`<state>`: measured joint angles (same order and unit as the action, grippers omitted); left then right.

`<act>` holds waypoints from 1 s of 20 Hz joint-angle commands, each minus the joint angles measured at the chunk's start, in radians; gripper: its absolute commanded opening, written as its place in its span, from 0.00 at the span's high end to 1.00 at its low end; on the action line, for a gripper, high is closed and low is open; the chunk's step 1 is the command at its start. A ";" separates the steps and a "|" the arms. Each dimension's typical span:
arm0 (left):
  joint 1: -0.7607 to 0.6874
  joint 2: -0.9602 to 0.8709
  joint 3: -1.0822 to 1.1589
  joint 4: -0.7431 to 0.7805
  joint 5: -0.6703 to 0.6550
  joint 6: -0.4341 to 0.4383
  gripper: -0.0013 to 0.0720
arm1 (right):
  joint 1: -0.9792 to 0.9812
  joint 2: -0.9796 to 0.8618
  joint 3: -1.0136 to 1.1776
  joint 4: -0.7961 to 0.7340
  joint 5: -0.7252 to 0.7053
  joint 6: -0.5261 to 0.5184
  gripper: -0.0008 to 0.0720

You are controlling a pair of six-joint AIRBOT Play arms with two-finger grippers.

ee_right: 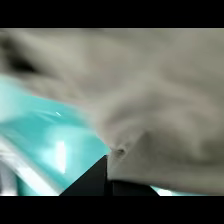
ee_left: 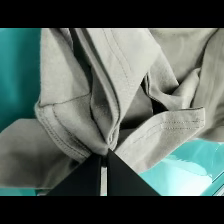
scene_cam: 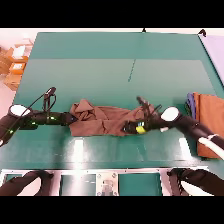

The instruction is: Fold the shirts.

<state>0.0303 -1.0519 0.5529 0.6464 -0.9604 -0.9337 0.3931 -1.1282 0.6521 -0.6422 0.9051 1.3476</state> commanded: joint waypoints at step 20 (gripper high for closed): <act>0.000 -0.001 0.047 0.047 0.003 0.026 0.37 | -0.613 -0.594 0.678 -0.023 0.026 -0.025 0.97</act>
<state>0.0311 -1.0523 0.5671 0.7109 -0.9840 -0.9073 -0.2119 -1.6867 1.3216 -0.6891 0.8791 1.3682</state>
